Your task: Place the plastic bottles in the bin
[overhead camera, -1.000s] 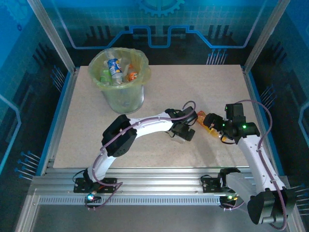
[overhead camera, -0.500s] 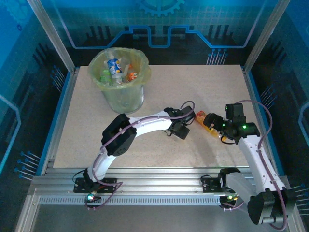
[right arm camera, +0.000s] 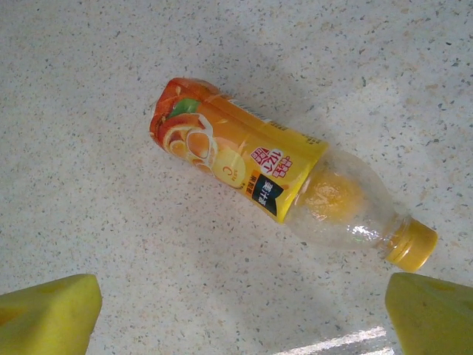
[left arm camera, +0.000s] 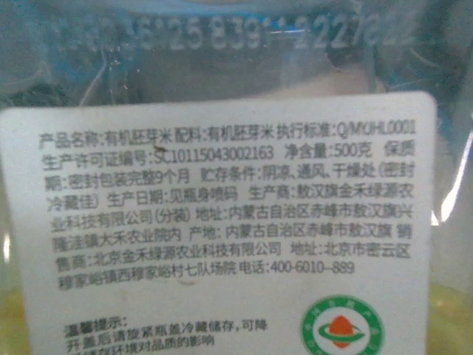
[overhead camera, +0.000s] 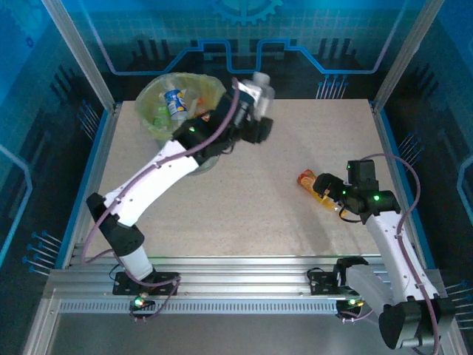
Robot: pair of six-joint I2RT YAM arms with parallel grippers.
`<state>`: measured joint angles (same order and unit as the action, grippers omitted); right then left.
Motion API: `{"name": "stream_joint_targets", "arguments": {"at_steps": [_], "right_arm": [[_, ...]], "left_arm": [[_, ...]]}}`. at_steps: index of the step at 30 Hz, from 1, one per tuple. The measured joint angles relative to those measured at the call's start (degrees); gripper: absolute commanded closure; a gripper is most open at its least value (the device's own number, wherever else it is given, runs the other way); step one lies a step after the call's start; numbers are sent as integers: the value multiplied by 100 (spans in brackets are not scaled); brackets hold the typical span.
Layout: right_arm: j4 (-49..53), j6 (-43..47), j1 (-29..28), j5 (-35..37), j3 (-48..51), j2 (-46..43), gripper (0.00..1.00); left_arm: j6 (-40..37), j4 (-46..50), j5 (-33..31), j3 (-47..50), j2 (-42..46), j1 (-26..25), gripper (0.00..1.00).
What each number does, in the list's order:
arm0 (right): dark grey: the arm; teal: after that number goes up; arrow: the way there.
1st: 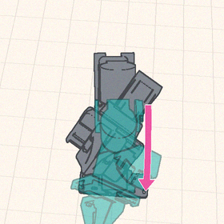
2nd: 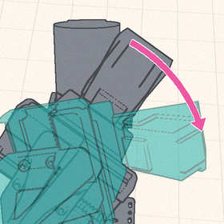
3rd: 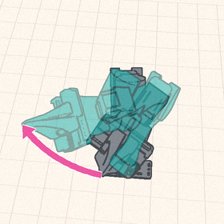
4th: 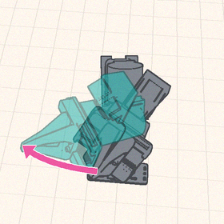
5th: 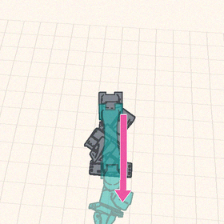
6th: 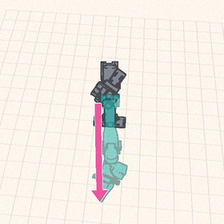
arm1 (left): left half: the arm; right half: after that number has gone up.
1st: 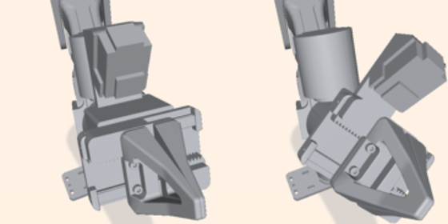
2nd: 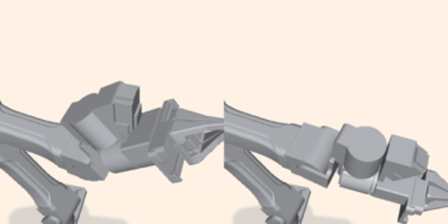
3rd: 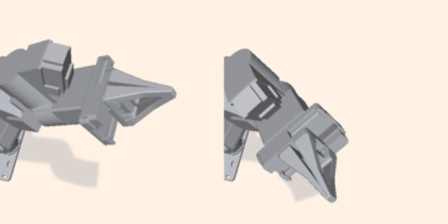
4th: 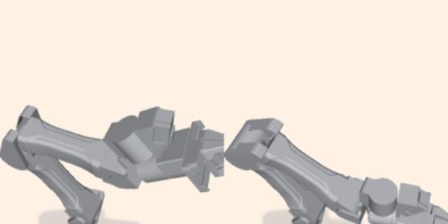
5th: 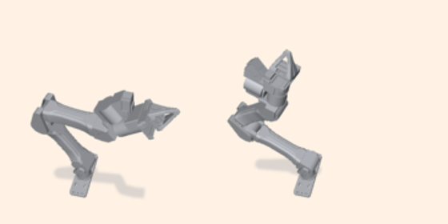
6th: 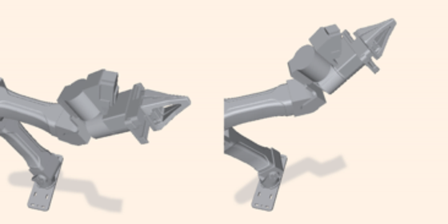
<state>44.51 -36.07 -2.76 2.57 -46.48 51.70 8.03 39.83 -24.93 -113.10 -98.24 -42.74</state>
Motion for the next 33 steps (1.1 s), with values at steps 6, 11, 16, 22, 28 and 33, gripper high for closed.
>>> {"name": "stream_joint_targets", "arguments": {"at_steps": [6,11,16,22,28,33], "right_arm": [[2,-52,0,0,0,-20,0],[4,-103,2,-2,0,-70,0],[2,-140,15,-7,42,-72,0],[2,-140,20,-20,76,-70,0],[-2,-140,20,-31,76,-11,0],[-4,-140,20,-68,76,7,0]], "left_arm": [[-306,107,-793,-778,-348,667,24],[-382,612,-1349,-1746,-1132,1121,23],[-348,1272,-1652,-2409,-1698,1502,21],[-195,1845,-1773,-2455,-1834,1755,18],[-11,2131,-1762,-2455,-1851,1832,6],[212,2247,-1641,-2455,-1869,1847,1]]}}
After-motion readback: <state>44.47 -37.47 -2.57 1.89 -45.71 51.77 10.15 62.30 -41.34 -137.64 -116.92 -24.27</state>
